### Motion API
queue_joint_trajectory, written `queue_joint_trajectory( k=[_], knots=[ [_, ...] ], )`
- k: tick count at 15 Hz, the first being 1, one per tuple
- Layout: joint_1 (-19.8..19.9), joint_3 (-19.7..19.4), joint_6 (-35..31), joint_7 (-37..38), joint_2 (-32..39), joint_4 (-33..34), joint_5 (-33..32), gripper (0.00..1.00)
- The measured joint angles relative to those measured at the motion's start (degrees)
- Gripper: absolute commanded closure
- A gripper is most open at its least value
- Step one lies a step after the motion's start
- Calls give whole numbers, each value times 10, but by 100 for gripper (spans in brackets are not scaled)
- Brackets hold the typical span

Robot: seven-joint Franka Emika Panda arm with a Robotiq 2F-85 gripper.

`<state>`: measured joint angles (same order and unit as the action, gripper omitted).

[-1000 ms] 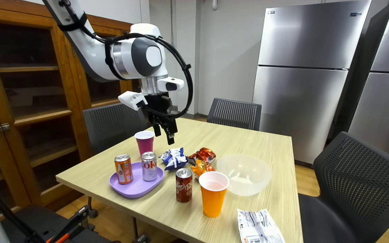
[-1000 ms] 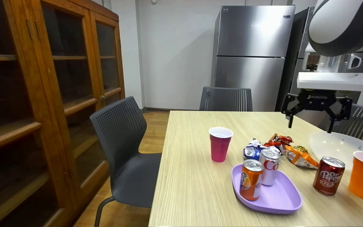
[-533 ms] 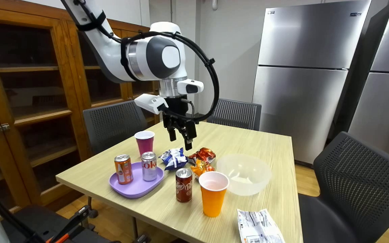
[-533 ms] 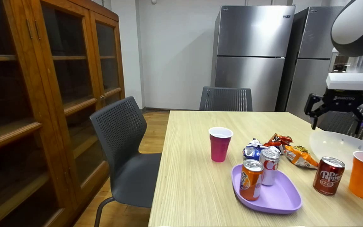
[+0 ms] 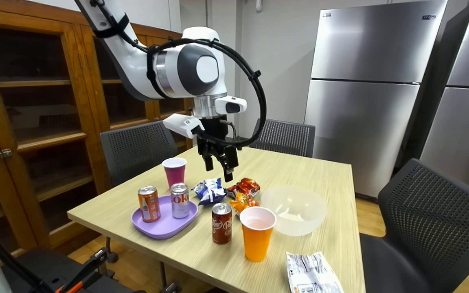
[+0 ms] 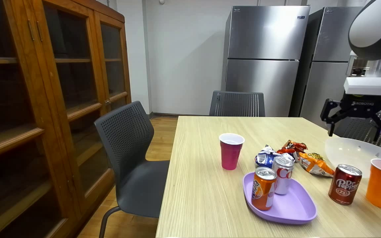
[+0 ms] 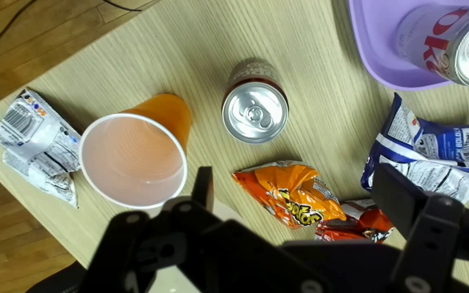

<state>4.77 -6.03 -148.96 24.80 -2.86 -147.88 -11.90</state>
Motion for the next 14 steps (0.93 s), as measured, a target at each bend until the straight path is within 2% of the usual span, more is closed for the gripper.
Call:
queue_joint_trajectory(
  k=[8, 14],
  knots=[
    [2, -3, -32, 2, 68, 0, -11, 0],
    [1, -27, -50, 5, 103, 0, -18, 0]
  ],
)
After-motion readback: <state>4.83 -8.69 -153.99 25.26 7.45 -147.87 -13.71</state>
